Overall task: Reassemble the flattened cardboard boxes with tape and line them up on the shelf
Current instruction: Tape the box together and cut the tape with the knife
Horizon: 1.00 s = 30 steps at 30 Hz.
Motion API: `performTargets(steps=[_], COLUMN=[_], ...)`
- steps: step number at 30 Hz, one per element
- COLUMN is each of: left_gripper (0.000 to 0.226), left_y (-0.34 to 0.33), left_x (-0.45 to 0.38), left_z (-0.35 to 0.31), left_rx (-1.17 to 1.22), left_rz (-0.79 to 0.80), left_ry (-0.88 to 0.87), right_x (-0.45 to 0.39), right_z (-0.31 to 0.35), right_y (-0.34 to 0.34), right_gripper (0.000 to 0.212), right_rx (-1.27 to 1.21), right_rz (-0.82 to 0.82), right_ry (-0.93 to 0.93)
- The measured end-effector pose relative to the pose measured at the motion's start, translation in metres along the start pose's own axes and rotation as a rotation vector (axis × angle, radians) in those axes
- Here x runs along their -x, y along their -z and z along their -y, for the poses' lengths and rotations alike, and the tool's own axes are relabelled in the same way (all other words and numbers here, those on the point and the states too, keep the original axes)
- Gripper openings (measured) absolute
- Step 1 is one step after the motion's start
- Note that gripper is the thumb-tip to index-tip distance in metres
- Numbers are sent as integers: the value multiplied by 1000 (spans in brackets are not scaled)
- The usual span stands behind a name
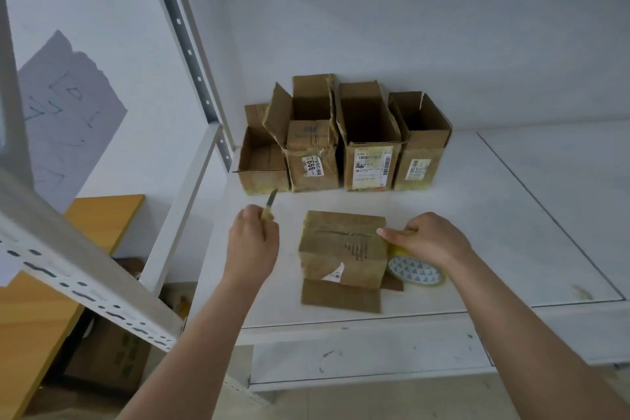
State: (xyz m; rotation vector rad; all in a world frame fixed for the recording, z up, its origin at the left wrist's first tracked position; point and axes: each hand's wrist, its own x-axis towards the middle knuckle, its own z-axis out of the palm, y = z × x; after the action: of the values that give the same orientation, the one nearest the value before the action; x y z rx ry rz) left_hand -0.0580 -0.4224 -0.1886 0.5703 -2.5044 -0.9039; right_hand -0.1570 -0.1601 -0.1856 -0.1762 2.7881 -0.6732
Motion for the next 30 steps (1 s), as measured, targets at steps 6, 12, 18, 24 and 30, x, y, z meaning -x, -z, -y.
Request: performTargets(steps=[6, 12, 18, 24, 30], left_gripper=[37, 43, 42, 41, 43], left_y=[-32, -78, -86, -85, -76], left_x=[-5, -5, -4, -4, -5], left_z=[-95, -95, -84, -81, -90], left_rx=[358, 404, 450, 414, 91], left_rz=[562, 735, 656, 671, 812], left_ry=[-185, -20, -52, -58, -207], right_x=[-4, 2, 10, 5, 2], right_z=[0, -17, -35, -43, -44], right_y=[-1, 13, 20, 19, 17], right_gripper=[62, 34, 13, 26, 6], right_rx=[-73, -458, -486, -142, -208], right_rz=[49, 178, 321, 127, 154], right_ry=[0, -46, 86, 55, 73])
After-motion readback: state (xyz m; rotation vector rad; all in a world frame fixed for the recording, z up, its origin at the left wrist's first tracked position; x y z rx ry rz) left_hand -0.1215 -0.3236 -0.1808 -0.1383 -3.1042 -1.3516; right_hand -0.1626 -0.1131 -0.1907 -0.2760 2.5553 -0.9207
